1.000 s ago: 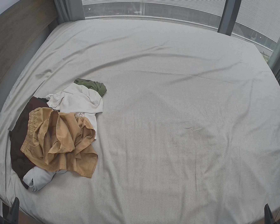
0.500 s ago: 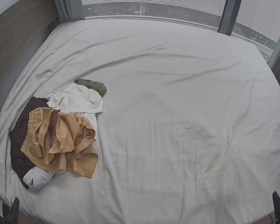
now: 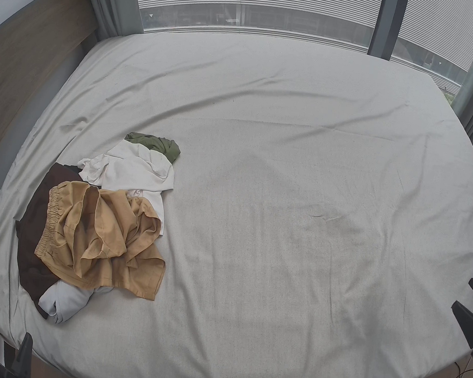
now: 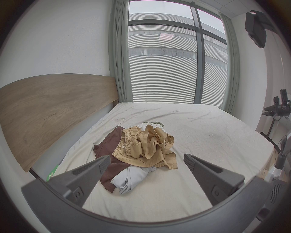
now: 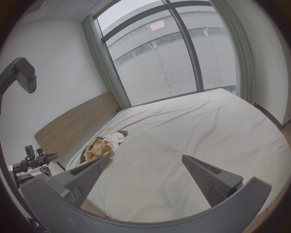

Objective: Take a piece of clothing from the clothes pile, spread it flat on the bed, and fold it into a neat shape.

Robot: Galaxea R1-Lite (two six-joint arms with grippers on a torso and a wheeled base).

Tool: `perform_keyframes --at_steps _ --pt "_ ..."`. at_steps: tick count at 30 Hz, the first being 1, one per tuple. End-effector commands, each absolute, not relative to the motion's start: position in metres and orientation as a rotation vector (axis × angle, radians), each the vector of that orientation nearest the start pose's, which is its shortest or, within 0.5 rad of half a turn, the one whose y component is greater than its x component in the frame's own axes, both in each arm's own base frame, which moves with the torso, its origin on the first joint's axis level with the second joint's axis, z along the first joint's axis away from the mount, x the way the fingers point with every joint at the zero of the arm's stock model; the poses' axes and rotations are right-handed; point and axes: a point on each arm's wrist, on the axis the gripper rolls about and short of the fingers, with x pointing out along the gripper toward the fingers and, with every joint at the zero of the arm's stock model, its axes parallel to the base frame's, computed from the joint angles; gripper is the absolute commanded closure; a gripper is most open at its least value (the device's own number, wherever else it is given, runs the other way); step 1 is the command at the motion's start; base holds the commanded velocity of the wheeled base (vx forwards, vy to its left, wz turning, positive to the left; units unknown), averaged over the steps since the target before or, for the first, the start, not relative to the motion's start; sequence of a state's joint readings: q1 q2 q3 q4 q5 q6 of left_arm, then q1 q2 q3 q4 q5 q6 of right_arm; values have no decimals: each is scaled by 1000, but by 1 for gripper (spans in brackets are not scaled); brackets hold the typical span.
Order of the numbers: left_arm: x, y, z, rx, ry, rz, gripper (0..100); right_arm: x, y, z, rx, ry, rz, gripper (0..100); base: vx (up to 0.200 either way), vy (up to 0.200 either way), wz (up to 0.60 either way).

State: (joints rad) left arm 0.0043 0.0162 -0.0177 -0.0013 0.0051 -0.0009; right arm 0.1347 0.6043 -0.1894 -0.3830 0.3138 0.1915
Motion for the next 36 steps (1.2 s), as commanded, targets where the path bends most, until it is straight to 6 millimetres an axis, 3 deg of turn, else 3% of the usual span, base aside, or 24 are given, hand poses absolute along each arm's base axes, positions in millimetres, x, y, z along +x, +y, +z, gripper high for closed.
perform_keyframes --at_steps 1,8,12,26,36 --pt "-23 0 76 -3 -2 11 0 78 24 166 232 200 530 0 0 0 0" --pt "-23 0 76 -2 -2 9 0 101 37 177 234 235 599 0 0 0 0" --pt "-23 0 76 -2 -2 9 0 125 49 188 235 232 634 0 0 0 0" --pt "-23 0 76 0 -2 9 0 169 90 184 266 313 751 0 0 0 0" --pt "-23 0 76 0 -2 9 0 202 141 181 239 375 840 0 0 0 0"
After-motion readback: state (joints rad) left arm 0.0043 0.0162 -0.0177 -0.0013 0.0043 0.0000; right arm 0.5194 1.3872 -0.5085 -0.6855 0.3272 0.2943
